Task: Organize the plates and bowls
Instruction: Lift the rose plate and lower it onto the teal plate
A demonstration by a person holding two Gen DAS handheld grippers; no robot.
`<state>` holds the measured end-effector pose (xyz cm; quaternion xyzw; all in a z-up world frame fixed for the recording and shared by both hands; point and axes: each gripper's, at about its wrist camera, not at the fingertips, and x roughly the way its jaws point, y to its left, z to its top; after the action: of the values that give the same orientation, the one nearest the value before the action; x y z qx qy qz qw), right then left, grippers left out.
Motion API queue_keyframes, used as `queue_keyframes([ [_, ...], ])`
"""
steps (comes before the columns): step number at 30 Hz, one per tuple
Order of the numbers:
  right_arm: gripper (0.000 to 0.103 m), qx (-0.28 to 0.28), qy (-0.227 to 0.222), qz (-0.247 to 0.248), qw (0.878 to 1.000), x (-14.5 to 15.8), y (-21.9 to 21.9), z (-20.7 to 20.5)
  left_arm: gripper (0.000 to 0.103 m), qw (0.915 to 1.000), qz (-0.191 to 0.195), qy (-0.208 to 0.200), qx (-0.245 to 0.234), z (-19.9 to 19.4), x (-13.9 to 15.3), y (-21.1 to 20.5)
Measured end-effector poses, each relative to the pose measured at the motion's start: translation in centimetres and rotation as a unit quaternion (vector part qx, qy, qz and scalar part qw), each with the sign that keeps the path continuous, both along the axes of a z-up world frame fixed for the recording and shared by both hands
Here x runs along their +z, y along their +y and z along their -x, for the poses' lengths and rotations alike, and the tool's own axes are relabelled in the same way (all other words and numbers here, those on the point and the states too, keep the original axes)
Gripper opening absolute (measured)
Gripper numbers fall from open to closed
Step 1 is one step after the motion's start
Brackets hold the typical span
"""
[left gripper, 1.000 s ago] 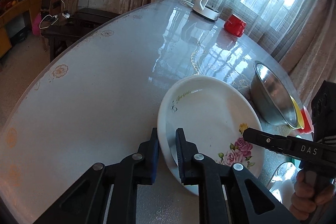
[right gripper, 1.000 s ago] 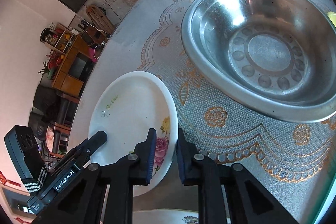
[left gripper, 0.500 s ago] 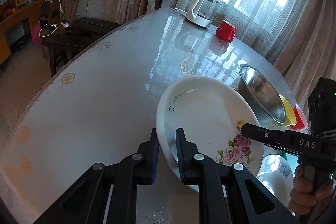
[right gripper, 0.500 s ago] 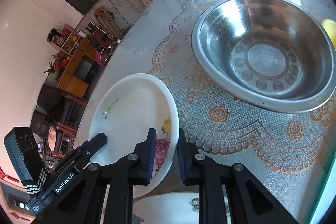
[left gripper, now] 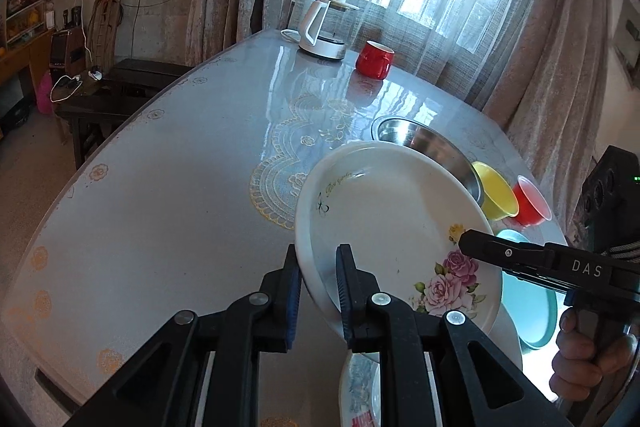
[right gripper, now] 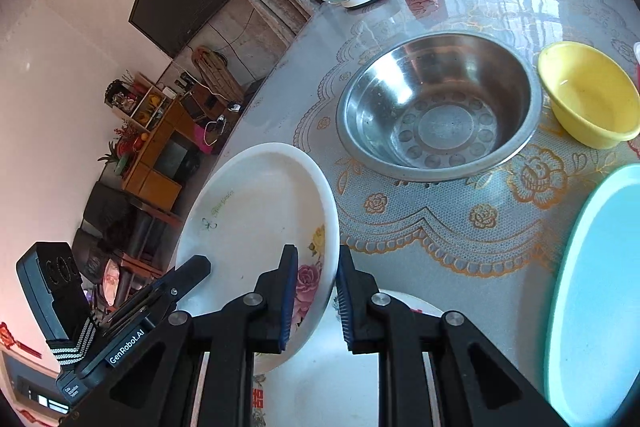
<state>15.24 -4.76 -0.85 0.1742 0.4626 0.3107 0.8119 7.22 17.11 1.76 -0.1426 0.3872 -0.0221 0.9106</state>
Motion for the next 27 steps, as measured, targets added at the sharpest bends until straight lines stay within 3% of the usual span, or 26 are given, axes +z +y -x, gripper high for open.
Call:
queue_keyframes([
  [14, 0.021, -0.085, -0.008, -0.013, 0.996, -0.1, -10.7, 3.8, 0.017, 0.9957, -0.016, -0.007, -0.091, -0.1, 1.2, -10.5],
  [27, 0.021, -0.180, 0.001, -0.027, 0.983, -1.8, -20.0, 5.7, 0.017, 0.9854, -0.023, 0.028, -0.167, -2.4, 0.1, -19.7],
])
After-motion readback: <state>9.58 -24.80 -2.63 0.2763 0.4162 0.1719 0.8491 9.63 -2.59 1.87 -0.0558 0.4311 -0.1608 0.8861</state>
